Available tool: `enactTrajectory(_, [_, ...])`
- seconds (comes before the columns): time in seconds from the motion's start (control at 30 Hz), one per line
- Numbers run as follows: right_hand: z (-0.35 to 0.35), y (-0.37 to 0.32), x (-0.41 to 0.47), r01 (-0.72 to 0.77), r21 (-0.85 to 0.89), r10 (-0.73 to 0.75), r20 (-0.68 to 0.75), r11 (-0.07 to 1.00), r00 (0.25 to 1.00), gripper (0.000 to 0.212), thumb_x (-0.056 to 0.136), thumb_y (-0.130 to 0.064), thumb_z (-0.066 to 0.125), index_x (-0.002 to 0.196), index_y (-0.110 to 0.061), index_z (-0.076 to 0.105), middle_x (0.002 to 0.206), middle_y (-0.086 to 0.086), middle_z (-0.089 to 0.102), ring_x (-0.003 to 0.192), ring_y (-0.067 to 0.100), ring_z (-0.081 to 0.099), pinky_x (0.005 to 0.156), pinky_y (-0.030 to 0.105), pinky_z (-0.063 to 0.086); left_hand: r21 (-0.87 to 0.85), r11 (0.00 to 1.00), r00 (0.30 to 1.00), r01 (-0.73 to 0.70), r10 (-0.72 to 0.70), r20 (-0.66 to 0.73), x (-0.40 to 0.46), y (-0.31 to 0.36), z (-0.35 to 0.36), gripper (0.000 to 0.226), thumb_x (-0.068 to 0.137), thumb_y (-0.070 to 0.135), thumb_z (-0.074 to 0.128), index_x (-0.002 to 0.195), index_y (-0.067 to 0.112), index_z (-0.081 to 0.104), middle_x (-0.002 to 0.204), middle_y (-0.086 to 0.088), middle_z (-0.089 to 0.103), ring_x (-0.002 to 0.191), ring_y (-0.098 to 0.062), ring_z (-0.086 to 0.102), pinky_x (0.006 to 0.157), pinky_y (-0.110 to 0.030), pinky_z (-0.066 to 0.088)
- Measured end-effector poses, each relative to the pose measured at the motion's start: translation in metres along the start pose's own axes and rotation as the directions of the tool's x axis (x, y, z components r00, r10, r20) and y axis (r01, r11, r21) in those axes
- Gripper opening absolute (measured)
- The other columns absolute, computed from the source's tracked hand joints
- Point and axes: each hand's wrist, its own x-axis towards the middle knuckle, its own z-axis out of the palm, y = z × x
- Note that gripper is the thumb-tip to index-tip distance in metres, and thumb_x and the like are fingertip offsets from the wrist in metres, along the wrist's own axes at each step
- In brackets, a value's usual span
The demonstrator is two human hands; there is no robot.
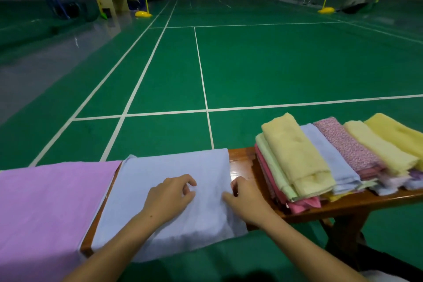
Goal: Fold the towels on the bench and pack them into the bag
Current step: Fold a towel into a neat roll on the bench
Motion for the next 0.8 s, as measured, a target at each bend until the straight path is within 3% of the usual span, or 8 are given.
enactTrajectory(0.1, [0.011,-0.007,-0.003,0.094,0.126,-0.088,-0.05,0.988,0.995,0.019,0.096,-0.024,0.069,0.099,-0.025,0.051,0.093,-0.006,0.063,0.077,0.006,0.055,0.072,0.029,0.048,0.18,0.982,0.995,-0.061,0.075,-0.072,0.01,0.014,-0.002,0.028,0.103,0.048,0.051,0.131,0.046,0.054,0.1,0.021,0.068,0.097,-0.006,0.065,0.075,-0.032,0.05])
enactTrajectory(0.2, [0.02,-0.01,-0.005,0.172,0.155,-0.174,0.001,0.973,0.985,0.032,0.095,-0.024,0.069,0.117,-0.032,0.047,0.106,-0.016,0.06,0.091,0.001,0.06,0.08,0.023,0.051,0.124,0.982,0.989,-0.143,0.146,-0.015,0.017,0.022,-0.008,0.044,0.103,0.049,0.054,0.143,0.054,0.036,0.11,0.025,0.069,0.101,-0.009,0.068,0.079,-0.034,0.054])
enactTrajectory(0.27, [0.023,-0.011,-0.003,0.216,0.157,-0.221,0.01,0.964,0.975,0.037,0.095,-0.024,0.068,0.117,-0.038,0.042,0.107,-0.015,0.059,0.092,0.004,0.062,0.085,0.03,0.055,0.049,0.982,0.981,-0.183,0.179,0.073,0.02,0.022,-0.014,0.054,0.103,0.045,0.055,0.145,0.063,0.026,0.113,0.026,0.068,0.097,-0.01,0.068,0.082,-0.038,0.057])
enactTrajectory(0.33, [0.024,-0.011,-0.001,0.253,0.149,-0.257,0.012,0.956,0.966,0.038,0.093,-0.026,0.068,0.114,-0.042,0.041,0.106,-0.015,0.06,0.087,0.006,0.062,0.082,0.034,0.056,0.08,0.975,0.974,-0.207,0.197,0.115,0.024,0.021,-0.017,0.057,0.106,0.04,0.051,0.146,0.068,0.022,0.115,0.023,0.069,0.097,-0.012,0.067,0.08,-0.036,0.056])
enactTrajectory(0.5, [0.024,-0.015,0.002,0.317,0.142,-0.324,0.032,0.938,0.945,0.04,0.091,-0.026,0.07,0.113,-0.04,0.039,0.108,-0.016,0.059,0.084,0.001,0.059,0.072,0.02,0.047,0.122,0.962,0.954,-0.245,0.217,0.205,0.03,0.019,-0.023,0.037,0.11,0.031,0.045,0.14,0.053,0.046,0.125,0.015,0.067,0.095,-0.013,0.057,0.07,-0.027,0.042])
enactTrajectory(0.6, [0.022,-0.017,-0.003,0.341,0.148,-0.354,0.07,0.928,0.933,0.045,0.092,-0.026,0.072,0.117,-0.04,0.038,0.118,-0.014,0.061,0.084,-0.002,0.058,0.073,0.016,0.045,0.09,0.965,0.947,-0.247,0.221,0.235,0.029,0.014,-0.024,0.02,0.109,0.034,0.051,0.119,0.05,0.056,0.108,0.02,0.066,0.088,-0.008,0.056,0.064,-0.02,0.036])
enactTrajectory(0.8, [0.012,-0.013,-0.009,0.243,0.301,-0.304,0.174,0.922,0.936,0.063,0.089,-0.026,0.078,0.139,-0.037,0.041,0.11,-0.006,0.069,0.092,0.004,0.065,0.078,0.021,0.049,0.115,0.981,0.987,-0.154,0.147,0.071,0.029,0.004,-0.03,0.011,0.096,0.047,0.068,0.106,0.047,0.073,0.103,0.024,0.07,0.086,-0.004,0.065,0.067,-0.024,0.045])
